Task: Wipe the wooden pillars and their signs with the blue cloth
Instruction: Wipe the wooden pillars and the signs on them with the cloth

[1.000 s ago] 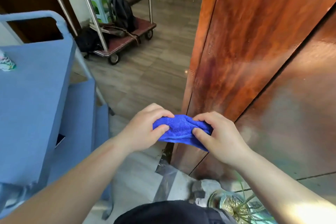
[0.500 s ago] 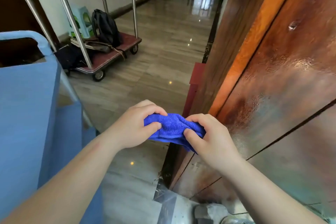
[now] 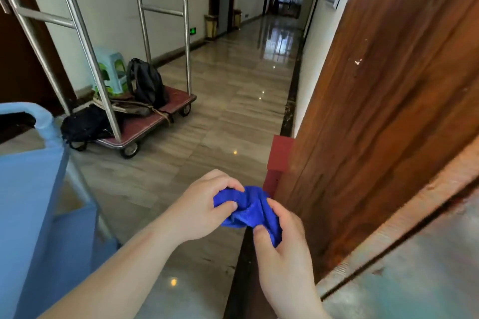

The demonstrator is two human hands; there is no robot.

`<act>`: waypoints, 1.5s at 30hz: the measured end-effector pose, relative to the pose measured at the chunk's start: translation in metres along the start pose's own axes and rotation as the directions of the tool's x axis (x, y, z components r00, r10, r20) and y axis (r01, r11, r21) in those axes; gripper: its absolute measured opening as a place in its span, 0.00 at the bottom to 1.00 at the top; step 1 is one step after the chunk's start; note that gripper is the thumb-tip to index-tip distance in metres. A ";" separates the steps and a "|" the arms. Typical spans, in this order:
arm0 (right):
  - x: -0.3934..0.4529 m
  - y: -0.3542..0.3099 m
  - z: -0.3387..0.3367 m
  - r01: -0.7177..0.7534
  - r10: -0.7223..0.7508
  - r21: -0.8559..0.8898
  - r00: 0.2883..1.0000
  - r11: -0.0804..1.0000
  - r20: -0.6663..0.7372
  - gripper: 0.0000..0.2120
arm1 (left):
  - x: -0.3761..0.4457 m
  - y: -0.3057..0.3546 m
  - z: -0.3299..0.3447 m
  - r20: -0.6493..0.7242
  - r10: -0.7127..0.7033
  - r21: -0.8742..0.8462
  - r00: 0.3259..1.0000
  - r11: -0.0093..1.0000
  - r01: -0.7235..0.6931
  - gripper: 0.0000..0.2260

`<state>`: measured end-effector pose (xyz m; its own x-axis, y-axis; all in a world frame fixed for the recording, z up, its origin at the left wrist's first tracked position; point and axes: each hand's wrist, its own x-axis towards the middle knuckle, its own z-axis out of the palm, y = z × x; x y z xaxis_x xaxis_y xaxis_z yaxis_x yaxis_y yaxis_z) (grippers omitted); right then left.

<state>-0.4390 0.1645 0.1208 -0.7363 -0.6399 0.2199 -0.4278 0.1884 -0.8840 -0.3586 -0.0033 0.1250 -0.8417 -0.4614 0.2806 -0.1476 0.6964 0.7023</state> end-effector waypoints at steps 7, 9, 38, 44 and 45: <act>0.028 0.005 0.027 0.035 -0.022 0.082 0.987 0.996 -0.158 0.28 | 0.055 -0.015 -0.012 0.018 0.116 -0.001 0.993 0.993 -0.116 0.13; 0.037 0.009 0.035 0.008 0.004 0.065 0.983 0.998 -0.182 0.28 | 0.068 -0.026 -0.014 0.044 0.139 -0.006 0.989 0.990 -0.139 0.13; 0.174 -0.008 0.064 -0.289 0.093 -0.262 0.815 0.921 -0.572 0.15 | 0.239 -0.107 -0.025 0.349 0.535 -0.302 0.769 0.841 -0.448 0.12; 0.194 0.009 0.059 -0.317 0.177 -0.185 0.828 0.930 -0.533 0.14 | 0.262 -0.104 -0.014 0.398 0.548 -0.258 0.736 0.837 -0.483 0.12; 0.196 0.015 0.060 -0.329 0.210 -0.149 0.830 0.933 -0.517 0.14 | 0.266 -0.109 -0.011 0.425 0.533 -0.250 0.731 0.846 -0.471 0.12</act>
<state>-0.5586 -0.0032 0.1260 -0.9719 -0.1068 0.2098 -0.2349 0.4972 -0.8352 -0.5606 -0.2076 0.1304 -0.9153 0.2675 0.3012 0.4014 0.6690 0.6255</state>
